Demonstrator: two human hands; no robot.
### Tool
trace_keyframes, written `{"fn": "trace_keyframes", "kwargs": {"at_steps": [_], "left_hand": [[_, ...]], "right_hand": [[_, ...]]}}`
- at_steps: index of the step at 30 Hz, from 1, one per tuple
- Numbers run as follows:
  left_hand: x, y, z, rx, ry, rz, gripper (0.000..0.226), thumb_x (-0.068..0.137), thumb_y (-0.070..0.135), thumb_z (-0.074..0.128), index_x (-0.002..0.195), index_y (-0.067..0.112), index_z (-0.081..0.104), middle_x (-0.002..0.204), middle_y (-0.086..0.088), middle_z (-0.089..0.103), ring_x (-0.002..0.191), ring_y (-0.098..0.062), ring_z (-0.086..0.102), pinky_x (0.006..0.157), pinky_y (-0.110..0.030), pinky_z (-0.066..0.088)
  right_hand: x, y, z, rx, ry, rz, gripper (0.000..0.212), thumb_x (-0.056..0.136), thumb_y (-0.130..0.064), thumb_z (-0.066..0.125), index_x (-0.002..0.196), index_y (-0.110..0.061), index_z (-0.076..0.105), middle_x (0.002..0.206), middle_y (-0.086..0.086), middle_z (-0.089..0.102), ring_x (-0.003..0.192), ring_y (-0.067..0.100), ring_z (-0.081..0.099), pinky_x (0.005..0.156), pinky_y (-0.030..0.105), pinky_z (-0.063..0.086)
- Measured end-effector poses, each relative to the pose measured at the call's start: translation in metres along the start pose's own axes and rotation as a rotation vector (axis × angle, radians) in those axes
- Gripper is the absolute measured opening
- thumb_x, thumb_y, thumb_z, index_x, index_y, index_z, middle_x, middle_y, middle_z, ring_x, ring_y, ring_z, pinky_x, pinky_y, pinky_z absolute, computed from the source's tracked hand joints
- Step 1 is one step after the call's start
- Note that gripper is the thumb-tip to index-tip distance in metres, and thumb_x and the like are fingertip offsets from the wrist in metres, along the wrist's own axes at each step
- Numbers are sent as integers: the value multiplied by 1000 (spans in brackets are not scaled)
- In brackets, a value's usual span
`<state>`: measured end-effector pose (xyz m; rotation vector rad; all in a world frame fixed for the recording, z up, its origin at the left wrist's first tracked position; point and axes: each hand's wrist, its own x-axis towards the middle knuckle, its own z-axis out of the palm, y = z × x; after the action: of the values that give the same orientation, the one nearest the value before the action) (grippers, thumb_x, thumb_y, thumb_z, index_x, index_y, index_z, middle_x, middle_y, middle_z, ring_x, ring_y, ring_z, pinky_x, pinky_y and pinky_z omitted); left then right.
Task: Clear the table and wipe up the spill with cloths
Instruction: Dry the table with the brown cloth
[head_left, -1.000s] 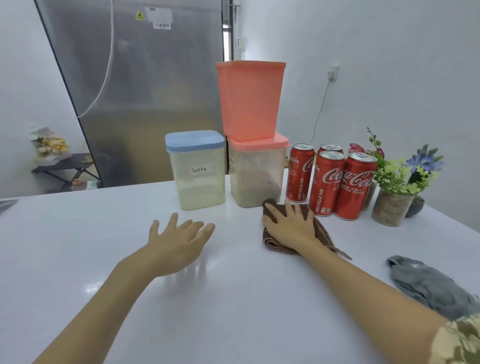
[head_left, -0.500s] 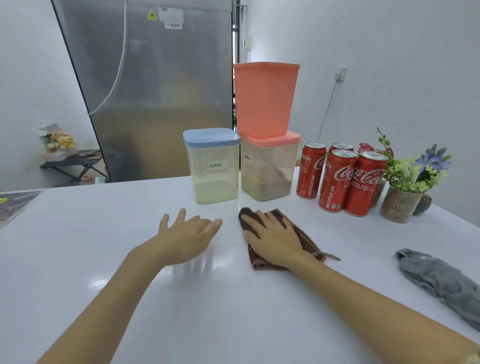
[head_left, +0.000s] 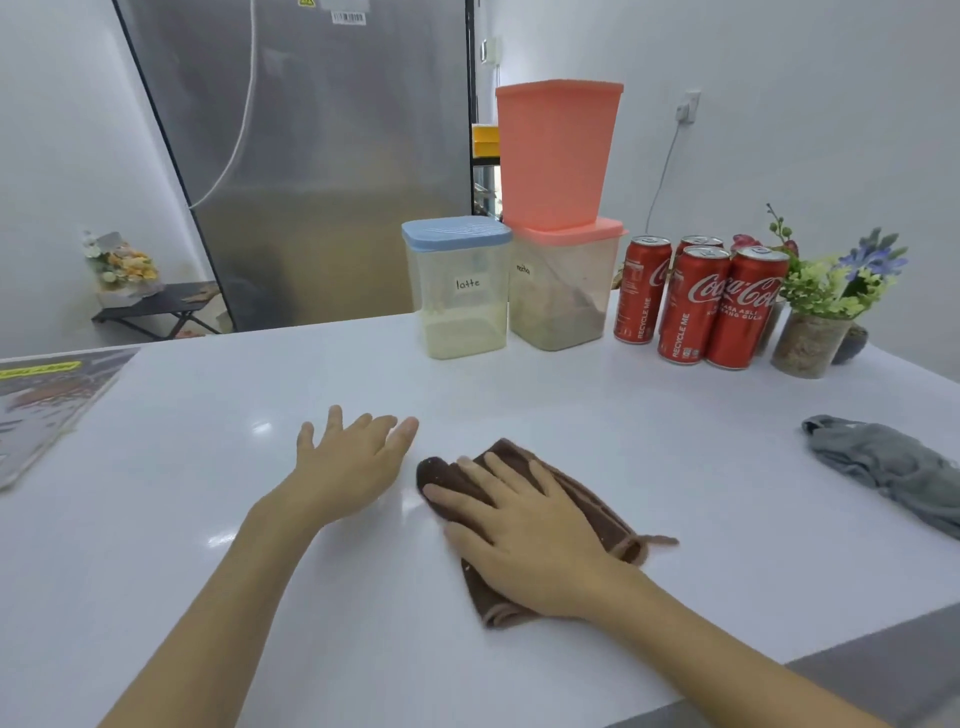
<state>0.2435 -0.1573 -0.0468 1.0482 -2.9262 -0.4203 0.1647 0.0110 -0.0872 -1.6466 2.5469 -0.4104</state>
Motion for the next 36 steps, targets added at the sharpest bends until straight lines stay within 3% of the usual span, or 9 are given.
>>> {"fn": "trace_keyframes", "kwargs": {"at_steps": [6,9,13,16,20,25,28,32,36], "left_hand": [[-32,-21,13,-144,98,36,55,98,49,14,144,25,32,149,10,32,146,-19,-5,117,-43,-7],[-42,-17,20,-154,151,60,53,99,47,16,145,24,29,153,7,27,146,-20,-4,116,-44,-6],[-57,-21,21,-155,209,114,52,99,47,16,146,27,27,156,7,20,146,-17,-5,116,-42,-7],[-71,-42,15,-178,261,100,53,98,47,16,146,28,29,155,7,22,146,-14,-6,116,-39,-8],[-84,-65,9,-208,311,49,50,100,42,18,143,24,35,151,6,32,146,-16,-1,116,-40,-5],[-78,-63,6,-199,296,41,49,100,40,20,142,21,36,150,4,35,146,-20,2,116,-43,-2],[-75,-57,6,-194,281,52,50,100,41,19,143,21,36,150,2,34,146,-21,2,117,-43,-2],[-79,-56,14,-214,238,53,49,100,41,19,142,21,37,147,5,38,146,-19,1,117,-42,-2],[-77,-45,15,-235,246,43,49,100,41,20,142,21,37,147,5,39,146,-20,1,117,-42,-3]], "right_hand": [[28,17,-6,-57,-14,319,49,97,-48,17,146,-48,12,160,-6,3,146,21,-3,116,52,-7],[21,-25,7,-63,2,229,50,97,-49,16,147,-45,12,160,-6,2,146,22,-3,116,51,-8],[-57,-48,9,13,9,80,47,95,-55,11,142,-55,11,157,-18,-3,145,10,-11,117,42,-10],[-69,-17,-5,-22,-12,233,43,99,-47,10,140,-60,7,157,-19,-4,145,9,-11,118,42,-8],[-18,-23,3,-101,24,410,48,100,-42,11,147,-47,5,160,-6,-2,146,25,-5,116,52,-5],[-7,-115,32,0,42,110,49,99,-44,16,148,-43,13,160,-6,1,146,23,-5,116,50,-8],[-43,-120,32,28,55,24,49,95,-53,15,144,-51,14,159,-13,3,146,15,-5,117,43,-9],[-59,-71,13,-5,1,185,49,92,-62,16,141,-58,10,158,-17,-1,146,12,-9,117,41,-10],[-19,-78,18,-25,6,242,51,96,-54,19,146,-47,13,160,-6,-1,146,25,-9,115,51,-11]]}}
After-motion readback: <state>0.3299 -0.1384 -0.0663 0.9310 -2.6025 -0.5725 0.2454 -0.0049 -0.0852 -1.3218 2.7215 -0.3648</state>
